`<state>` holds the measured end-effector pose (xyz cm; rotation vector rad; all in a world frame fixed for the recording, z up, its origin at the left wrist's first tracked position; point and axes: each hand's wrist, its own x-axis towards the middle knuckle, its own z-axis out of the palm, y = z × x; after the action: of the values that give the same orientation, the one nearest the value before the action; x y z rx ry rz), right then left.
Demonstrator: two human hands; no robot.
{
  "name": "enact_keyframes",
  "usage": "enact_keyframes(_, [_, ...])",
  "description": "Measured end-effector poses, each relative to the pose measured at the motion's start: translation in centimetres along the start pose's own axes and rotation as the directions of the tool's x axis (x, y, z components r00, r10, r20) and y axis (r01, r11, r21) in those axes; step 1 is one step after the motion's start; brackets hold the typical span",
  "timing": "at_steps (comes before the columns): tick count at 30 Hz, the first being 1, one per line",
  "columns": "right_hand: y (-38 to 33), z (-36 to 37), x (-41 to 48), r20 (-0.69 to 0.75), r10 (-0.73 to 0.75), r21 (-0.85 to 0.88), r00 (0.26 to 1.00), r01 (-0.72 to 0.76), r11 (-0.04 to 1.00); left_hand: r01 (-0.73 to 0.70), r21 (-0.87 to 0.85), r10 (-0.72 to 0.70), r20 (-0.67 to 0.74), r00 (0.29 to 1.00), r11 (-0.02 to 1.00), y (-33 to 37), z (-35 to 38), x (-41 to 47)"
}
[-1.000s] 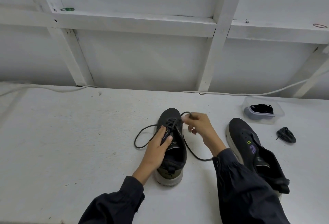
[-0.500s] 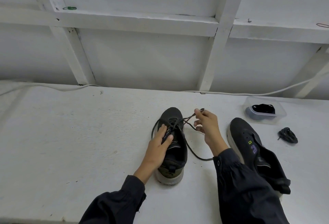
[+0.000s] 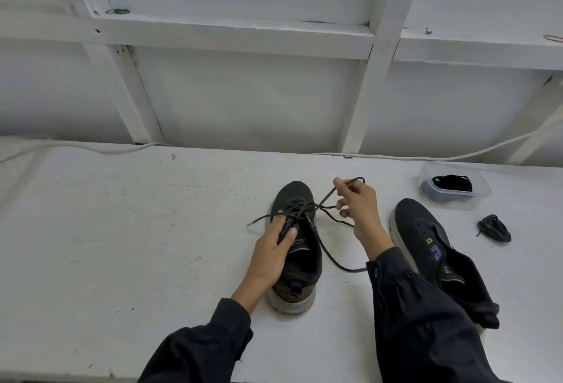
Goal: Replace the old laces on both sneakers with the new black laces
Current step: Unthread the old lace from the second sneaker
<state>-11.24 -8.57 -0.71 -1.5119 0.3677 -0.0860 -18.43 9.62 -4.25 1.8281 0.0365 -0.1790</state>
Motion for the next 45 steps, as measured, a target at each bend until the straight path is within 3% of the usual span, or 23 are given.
enact_keyframes(4, [1.0,0.2,-1.7,0.365,0.135,-0.339,0.921,-0.003,0.941,-0.015,0.010,0.015,-0.004,1.000,1.000,-0.2,0.0,0.1])
enact_keyframes(6, [1.4,0.4,-2.0,0.425,0.121,-0.357,0.897,0.044,0.933,-0.018,0.014,0.018,-0.003,1.000,1.000,-0.3,0.0,0.0])
enact_keyframes(8, [1.3,0.6,-1.8,0.369,0.046,-0.325,0.928,0.083,0.942,-0.008,0.004,0.009,-0.004,1.000,1.000,-0.3,0.0,0.0])
enact_keyframes(11, [0.8,0.4,-0.8,0.054,-0.043,-0.099,0.998,0.048,0.994,0.000,-0.013,0.000,0.005,1.000,1.000,-0.3,0.0,0.1])
enact_keyframes(13, [0.6,0.2,-0.6,-0.042,-0.020,-0.004,0.999,0.020,1.000,0.003,-0.010,-0.003,0.003,1.000,1.000,-0.4,0.0,0.2])
enact_keyframes(17, [1.1,0.7,-2.3,0.271,0.087,-0.290,0.959,-0.005,0.957,-0.011,-0.003,0.010,-0.003,1.000,1.000,-0.5,0.1,0.3])
enact_keyframes(19, [1.5,1.1,-2.7,0.353,0.074,-0.319,0.933,0.046,0.947,-0.011,-0.003,0.011,-0.002,1.000,1.000,-0.5,0.1,0.3])
enact_keyframes(22, [1.4,1.3,-2.4,0.216,-0.008,-0.178,0.976,0.048,0.983,-0.002,-0.016,0.002,0.001,1.000,1.000,-0.3,0.1,0.2])
enact_keyframes(24, [1.4,1.3,-1.8,0.061,-0.001,-0.048,0.998,0.004,0.999,0.002,-0.024,-0.002,0.004,1.000,1.000,-0.4,0.1,0.2])
enact_keyframes(26, [1.7,1.2,-1.6,-0.002,0.032,0.007,0.999,-0.032,0.999,0.005,-0.027,-0.005,0.005,1.000,1.000,-0.5,0.0,0.2])
enact_keyframes(28, [1.9,1.1,-1.9,0.055,0.068,-0.057,0.996,-0.065,0.996,0.005,-0.036,-0.005,0.003,1.000,0.999,-0.5,0.0,0.1])
enact_keyframes(31, [2.1,0.9,-2.8,0.249,0.130,-0.227,0.960,-0.073,0.971,-0.001,-0.041,0.001,-0.001,1.000,0.999,-0.5,0.1,0.2])
enact_keyframes(33, [2.5,1.0,-3.1,0.275,0.114,-0.216,0.955,-0.054,0.975,-0.002,-0.037,0.002,-0.004,1.000,0.999,-0.5,0.1,0.1])
enact_keyframes(36, [3.0,1.1,-3.0,0.029,0.088,-0.009,0.996,-0.088,0.996,-0.001,-0.054,0.001,0.003,1.000,0.999,-0.4,-0.1,0.1])
enact_keyframes(38, [3.0,0.8,-3.2,-0.103,0.166,0.180,0.981,-0.146,0.973,-0.015,-0.069,0.015,0.000,1.000,0.998,-0.2,-0.3,0.0])
enact_keyframes(40, [3.0,0.4,-4.2,-0.070,0.235,0.224,0.970,-0.214,0.951,-0.033,-0.100,0.029,-0.039,0.999,0.994,-0.1,-0.6,0.2])
enact_keyframes(42, [3.0,0.5,-5.8,0.048,0.230,0.127,0.972,-0.234,0.964,-0.047,-0.099,0.039,-0.089,0.995,0.994,0.1,-1.3,0.8])
enact_keyframes(45, [3.6,1.7,-7.6,0.148,0.114,0.006,0.982,-0.116,0.993,-0.096,0.070,0.103,-0.105,0.989,0.993,0.0,-2.3,2.4])
